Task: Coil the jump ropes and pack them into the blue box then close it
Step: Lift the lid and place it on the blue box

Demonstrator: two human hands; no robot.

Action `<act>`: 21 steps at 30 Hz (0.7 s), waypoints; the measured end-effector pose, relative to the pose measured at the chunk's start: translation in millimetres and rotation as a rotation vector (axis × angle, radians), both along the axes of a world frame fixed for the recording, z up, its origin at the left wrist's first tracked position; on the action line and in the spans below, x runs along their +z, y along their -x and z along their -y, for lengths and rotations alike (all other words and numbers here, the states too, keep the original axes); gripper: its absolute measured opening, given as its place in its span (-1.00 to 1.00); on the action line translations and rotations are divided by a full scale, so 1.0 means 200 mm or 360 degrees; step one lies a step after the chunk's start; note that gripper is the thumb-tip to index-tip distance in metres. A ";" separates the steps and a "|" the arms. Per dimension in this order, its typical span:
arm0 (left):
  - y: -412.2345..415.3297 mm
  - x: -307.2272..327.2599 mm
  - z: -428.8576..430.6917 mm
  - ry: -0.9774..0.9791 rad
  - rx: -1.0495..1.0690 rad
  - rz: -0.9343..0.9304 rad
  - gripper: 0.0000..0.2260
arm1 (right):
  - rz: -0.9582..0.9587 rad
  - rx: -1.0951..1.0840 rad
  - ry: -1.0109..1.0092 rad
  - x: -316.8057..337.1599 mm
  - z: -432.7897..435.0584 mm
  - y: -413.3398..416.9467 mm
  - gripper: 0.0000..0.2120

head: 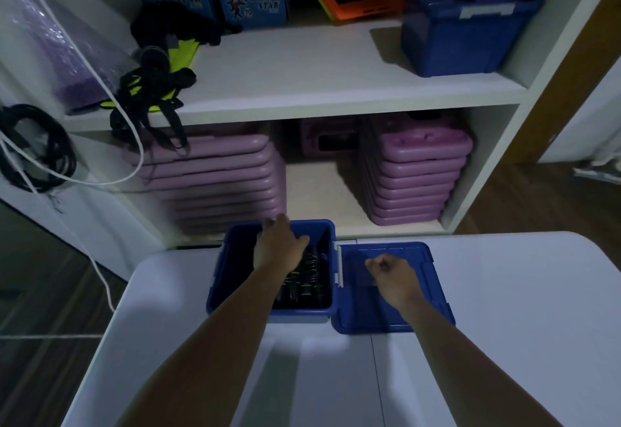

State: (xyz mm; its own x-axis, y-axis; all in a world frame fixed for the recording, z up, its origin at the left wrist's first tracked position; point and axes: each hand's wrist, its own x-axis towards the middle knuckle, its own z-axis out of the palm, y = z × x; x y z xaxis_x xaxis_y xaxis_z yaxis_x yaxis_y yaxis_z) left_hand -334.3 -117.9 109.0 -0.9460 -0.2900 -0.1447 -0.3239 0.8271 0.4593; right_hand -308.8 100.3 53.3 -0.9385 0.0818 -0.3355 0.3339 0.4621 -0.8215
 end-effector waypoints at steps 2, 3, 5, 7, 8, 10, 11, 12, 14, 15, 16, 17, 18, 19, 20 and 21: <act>0.01 0.06 -0.13 -0.0031 -0.0077 -0.0109 -0.72 | 0.0002 -0.0053 -0.0041 -0.02 -0.09 0.01 -0.71; 0.01 0.08 -0.20 -0.0078 -0.0096 -0.0141 -0.77 | 0.0007 -0.0079 -0.0074 -0.03 -0.13 0.01 -0.71; 0.00 0.09 -0.35 -0.0232 -0.0123 -0.0135 -0.80 | 0.0029 -0.0131 -0.0173 -0.06 -0.23 0.02 -0.72; 0.00 0.04 -0.49 -0.0334 -0.0161 -0.0053 -0.78 | 0.0073 -0.0180 -0.0263 -0.09 -0.33 0.02 -0.73; -0.01 0.01 -0.55 -0.0395 -0.0173 0.0003 -0.77 | 0.0097 -0.0193 -0.0301 -0.11 -0.37 0.02 -0.75; -0.01 -0.08 -0.65 -0.0601 -0.0161 0.0167 -0.73 | 0.0151 -0.0197 -0.0371 -0.15 -0.46 0.01 -0.79; -0.02 -0.12 -0.69 -0.0665 -0.0151 0.0281 -0.69 | 0.0169 -0.0195 -0.0404 -0.18 -0.50 0.00 -0.79; -0.02 -0.17 -0.72 -0.0682 -0.0142 0.0401 -0.63 | 0.0180 -0.0187 -0.0443 -0.21 -0.53 -0.01 -0.79; -0.02 -0.25 -0.73 -0.0667 -0.0078 0.0570 -0.46 | 0.0197 -0.0152 -0.0516 -0.26 -0.59 -0.03 -0.75; -0.02 -0.29 -0.73 -0.0643 -0.0028 0.0620 -0.39 | 0.0216 -0.0142 -0.0533 -0.28 -0.61 -0.04 -0.71; -0.02 -0.33 -0.73 -0.0593 0.0016 0.0657 -0.33 | 0.0242 -0.0135 -0.0542 -0.29 -0.63 -0.04 -0.66; -0.02 -0.37 -0.72 -0.0528 0.0054 0.0695 -0.30 | 0.0268 -0.0122 -0.0554 -0.30 -0.64 -0.05 -0.63; -0.01 -0.40 -0.72 -0.0473 0.0086 0.0720 -0.27 | 0.0289 -0.0102 -0.0564 -0.31 -0.65 -0.05 -0.61; -0.01 -0.44 -0.72 -0.0448 0.0115 0.0743 -0.26 | 0.0302 -0.0088 -0.0570 -0.32 -0.65 -0.05 -0.61; 0.00 -0.47 -0.73 -0.0451 0.0158 0.0758 -0.25 | 0.0309 -0.0082 -0.0571 -0.33 -0.66 -0.05 -0.61; 0.01 -0.49 -0.73 -0.0471 0.0215 0.0770 -0.26 | 0.0314 -0.0083 -0.0561 -0.34 -0.66 -0.04 -0.62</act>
State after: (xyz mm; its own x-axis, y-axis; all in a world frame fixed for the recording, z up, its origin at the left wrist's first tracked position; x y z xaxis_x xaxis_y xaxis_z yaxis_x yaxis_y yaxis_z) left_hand -335.8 29.0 10.1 -0.7095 -0.2850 -0.6446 -0.6482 0.6229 0.4380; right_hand -299.8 232.5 -14.7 -0.8505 0.2695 -0.4517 0.4996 0.6824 -0.5336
